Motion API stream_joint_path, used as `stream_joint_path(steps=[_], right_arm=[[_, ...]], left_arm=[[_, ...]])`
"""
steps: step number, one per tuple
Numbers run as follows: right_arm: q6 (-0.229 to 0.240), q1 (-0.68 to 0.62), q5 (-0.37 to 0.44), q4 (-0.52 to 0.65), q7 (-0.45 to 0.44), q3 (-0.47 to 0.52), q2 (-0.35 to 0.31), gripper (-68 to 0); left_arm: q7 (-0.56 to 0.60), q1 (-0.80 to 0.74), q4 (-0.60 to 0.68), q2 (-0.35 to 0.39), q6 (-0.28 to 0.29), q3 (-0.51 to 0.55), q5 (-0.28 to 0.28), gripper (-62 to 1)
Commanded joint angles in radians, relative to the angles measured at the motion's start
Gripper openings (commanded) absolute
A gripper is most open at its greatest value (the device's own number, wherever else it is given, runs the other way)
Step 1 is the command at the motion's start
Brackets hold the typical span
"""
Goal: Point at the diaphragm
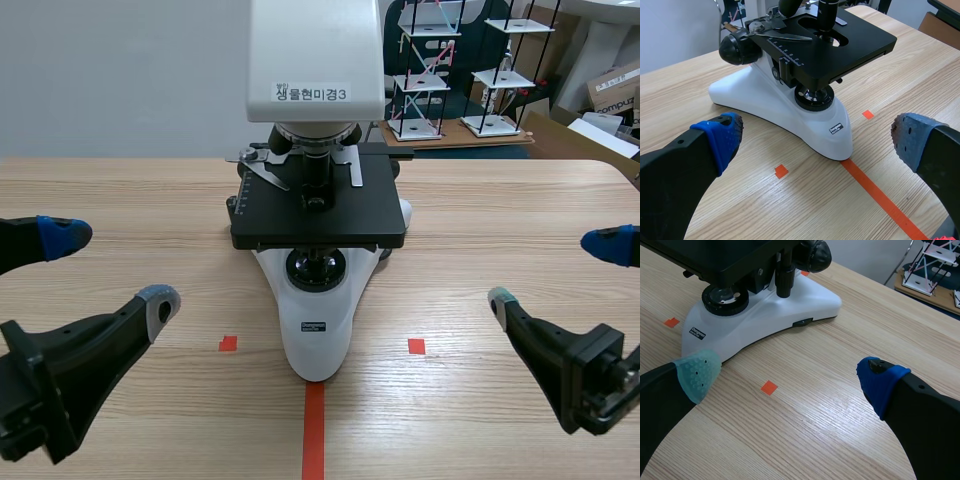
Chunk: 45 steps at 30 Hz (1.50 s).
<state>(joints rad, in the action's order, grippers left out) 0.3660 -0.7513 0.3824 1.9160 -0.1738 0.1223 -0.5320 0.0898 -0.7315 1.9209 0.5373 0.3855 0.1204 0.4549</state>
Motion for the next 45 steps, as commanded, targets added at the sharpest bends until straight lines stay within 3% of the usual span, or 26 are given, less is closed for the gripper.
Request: stream_joint_path(steps=[1, 37, 39, 41, 45], right_arm=[[0.0, 0.003, 0.008, 0.016, -0.008, 0.002, -0.005, -7.5], [0.0, 0.003, 0.007, 0.016, -0.008, 0.002, -0.006, -7.5], [0.0, 0.003, 0.007, 0.016, -0.008, 0.002, -0.006, -7.5], [0.0, 0.003, 0.007, 0.016, -0.008, 0.002, -0.005, -7.5], [0.0, 0.003, 0.007, 0.016, -0.008, 0.002, -0.005, -7.5]], left_arm=[[0.018, -0.002, 0.006, -0.005, -0.002, 0.004, 0.014, 1.4], [0.032, -0.002, -0.003, -0.016, -0.002, 0.0, -0.005, 1.4], [0.079, -0.002, -0.027, -0.024, -0.002, -0.013, -0.049, -3.8], [0.139, -0.002, -0.061, -0.024, -0.002, -0.031, -0.079, -13.1], [0.243, -0.001, -0.134, -0.024, -0.002, -0.047, -0.084, -34.0]])
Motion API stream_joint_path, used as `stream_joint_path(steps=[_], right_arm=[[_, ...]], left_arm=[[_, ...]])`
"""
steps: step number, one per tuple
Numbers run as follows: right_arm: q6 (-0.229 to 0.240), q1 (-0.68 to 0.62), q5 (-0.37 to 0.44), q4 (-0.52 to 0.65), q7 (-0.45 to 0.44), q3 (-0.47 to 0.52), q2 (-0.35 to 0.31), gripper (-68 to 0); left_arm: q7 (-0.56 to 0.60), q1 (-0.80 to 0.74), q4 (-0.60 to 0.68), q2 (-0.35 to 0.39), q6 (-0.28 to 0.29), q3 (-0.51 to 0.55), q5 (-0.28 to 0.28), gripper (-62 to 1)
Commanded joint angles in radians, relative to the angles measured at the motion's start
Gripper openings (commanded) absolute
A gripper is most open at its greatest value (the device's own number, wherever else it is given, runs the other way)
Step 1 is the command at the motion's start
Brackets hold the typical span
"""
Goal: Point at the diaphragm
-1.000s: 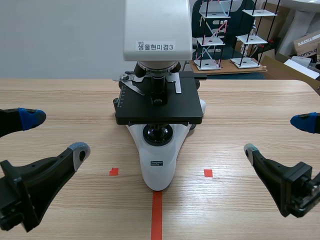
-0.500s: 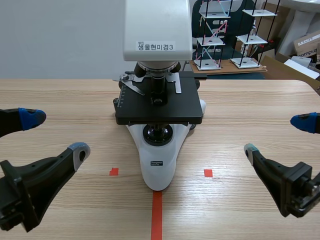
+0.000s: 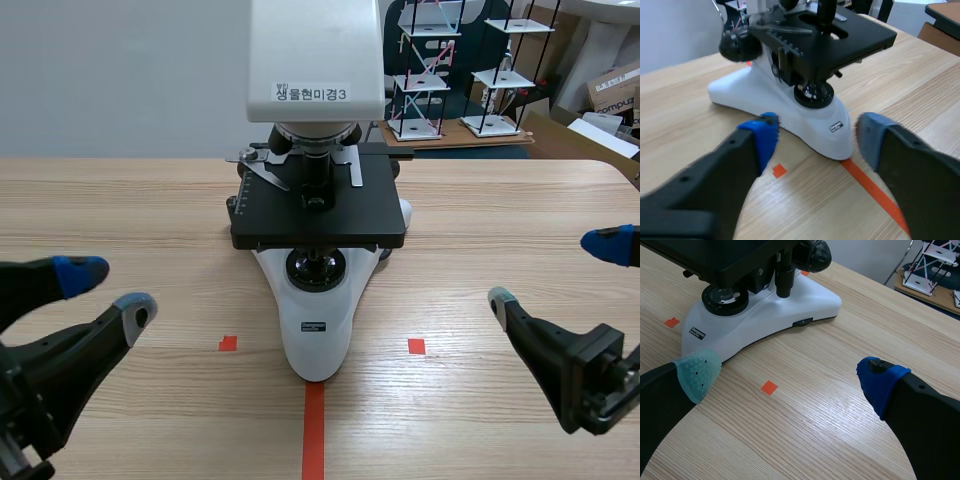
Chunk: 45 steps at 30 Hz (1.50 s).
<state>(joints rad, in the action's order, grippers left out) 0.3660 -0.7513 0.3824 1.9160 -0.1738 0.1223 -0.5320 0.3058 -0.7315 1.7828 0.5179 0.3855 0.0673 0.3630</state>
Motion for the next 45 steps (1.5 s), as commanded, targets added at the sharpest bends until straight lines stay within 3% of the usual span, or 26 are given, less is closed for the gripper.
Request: stream_joint_path(steps=[1, 8, 11, 19, 25, 31, 36, 42, 45], right_arm=[[0.0, 0.003, 0.007, 0.016, -0.008, 0.002, -0.005, -7.5], [0.0, 0.003, 0.007, 0.016, -0.008, 0.002, -0.005, -7.5], [0.0, 0.003, 0.007, 0.016, -0.008, 0.002, -0.005, -7.5], [0.0, 0.003, 0.007, 0.016, -0.01, 0.002, -0.005, -7.5], [0.0, 0.003, 0.007, 0.016, -0.012, 0.002, -0.005, -7.5], [0.0, 0.003, 0.007, 0.016, -0.012, 0.002, -0.005, -7.5], [0.0, 0.003, 0.007, 0.016, -0.012, 0.002, -0.005, -7.5], [0.0, 0.003, 0.007, 0.016, -0.012, 0.002, -0.005, -7.5], [0.0, 0.003, 0.007, 0.016, -0.012, 0.002, -0.005, -7.5]], left_arm=[[0.054, 0.001, -0.017, -0.005, -0.002, 0.005, 0.006, -37.7], [0.214, 0.072, -0.195, -0.005, -0.002, -0.014, 0.005, -52.6], [0.282, 0.126, -0.278, -0.005, -0.002, -0.034, -0.061, -58.1], [0.304, 0.251, -0.386, -0.002, 0.005, -0.052, -0.08, -58.2], [0.517, 0.342, -0.549, -0.002, 0.005, -0.145, -0.169, -58.2], [0.69, 0.47, -0.757, -0.002, 0.005, -0.264, -0.17, -58.2], [0.793, 0.58, -0.892, -0.008, 0.002, -0.339, -0.169, -58.2], [0.859, 0.662, -1.024, -0.04, -0.006, -0.349, -0.176, -58.2], [0.859, 0.683, -1.049, -0.047, -0.013, -0.349, -0.219, -58.2]])
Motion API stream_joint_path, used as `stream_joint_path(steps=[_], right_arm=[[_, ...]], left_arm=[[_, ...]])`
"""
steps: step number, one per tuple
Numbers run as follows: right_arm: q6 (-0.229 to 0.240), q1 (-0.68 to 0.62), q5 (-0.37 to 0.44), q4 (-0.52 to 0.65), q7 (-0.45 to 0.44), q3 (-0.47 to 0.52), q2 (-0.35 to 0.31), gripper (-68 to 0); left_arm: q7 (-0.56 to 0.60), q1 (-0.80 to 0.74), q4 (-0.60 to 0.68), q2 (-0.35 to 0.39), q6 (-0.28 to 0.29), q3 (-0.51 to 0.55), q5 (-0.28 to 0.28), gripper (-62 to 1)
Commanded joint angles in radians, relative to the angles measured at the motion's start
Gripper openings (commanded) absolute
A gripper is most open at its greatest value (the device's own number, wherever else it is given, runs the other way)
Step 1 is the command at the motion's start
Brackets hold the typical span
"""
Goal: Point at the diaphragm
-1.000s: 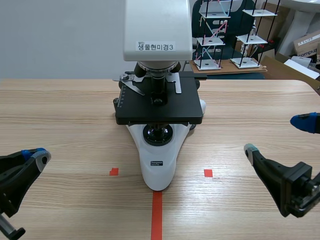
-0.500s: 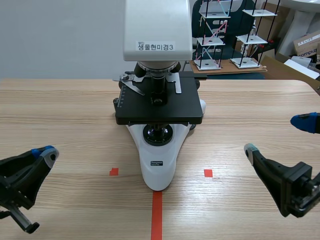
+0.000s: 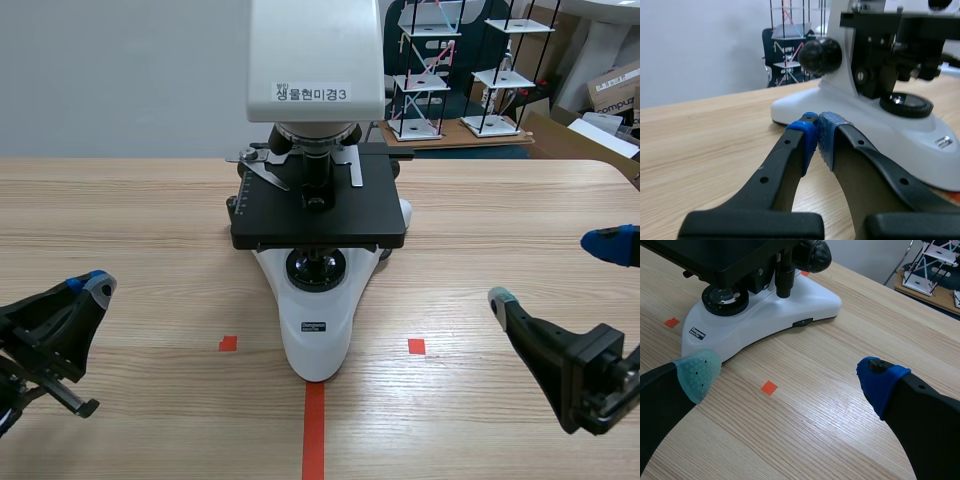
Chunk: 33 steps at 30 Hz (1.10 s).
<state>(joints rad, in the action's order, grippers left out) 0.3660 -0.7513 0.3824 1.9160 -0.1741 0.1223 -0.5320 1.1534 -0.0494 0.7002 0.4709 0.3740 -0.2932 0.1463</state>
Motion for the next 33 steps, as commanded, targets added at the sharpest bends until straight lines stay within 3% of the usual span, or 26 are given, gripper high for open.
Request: stream_joint_path(steps=[1, 5, 9, 12, 19, 24, 27, 29, 33], right_arm=[[0.0, 0.003, 0.007, 0.016, -0.011, 0.002, -0.005, -7.5], [0.0, 0.003, 0.007, 0.016, -0.012, 0.002, -0.005, -7.5], [0.0, 0.003, 0.007, 0.016, -0.011, 0.002, -0.005, -7.5], [0.0, 0.003, 0.007, 0.016, -0.011, 0.002, -0.005, -7.5], [0.0, 0.003, 0.007, 0.016, -0.011, 0.002, -0.005, -7.5], [0.0, 0.003, 0.007, 0.016, -0.011, 0.002, -0.005, -7.5], [0.0, 0.003, 0.007, 0.016, -0.011, 0.002, -0.005, -7.5], [0.0, 0.003, 0.007, 0.016, -0.011, 0.002, -0.005, -7.5], [0.0, 0.003, 0.007, 0.016, -0.011, 0.002, -0.005, -7.5]], left_arm=[[0.012, 0.001, 0.034, -0.005, -0.025, 0.011, -0.006, -58.2], [0.052, 0.0, 0.034, -0.025, -0.101, 0.011, -0.056, -58.2], [0.096, 0.0, 0.034, -0.045, -0.108, 0.011, -0.109, -58.2], [0.114, 0.001, 0.034, -0.061, -0.148, 0.011, -0.154, -58.2], [0.142, 0.025, 0.013, -0.116, -0.158, 0.011, -0.263, -58.2], [0.171, 0.056, -0.069, -0.17, -0.174, 0.011, -0.274, -58.2], [0.231, 0.082, -0.156, -0.202, -0.183, 0.011, -0.336, -58.2], [0.269, 0.095, -0.211, -0.217, -0.218, 0.011, -0.373, -58.2], [0.328, 0.1, -0.262, -0.224, -0.238, 0.011, -0.379, -58.2]])
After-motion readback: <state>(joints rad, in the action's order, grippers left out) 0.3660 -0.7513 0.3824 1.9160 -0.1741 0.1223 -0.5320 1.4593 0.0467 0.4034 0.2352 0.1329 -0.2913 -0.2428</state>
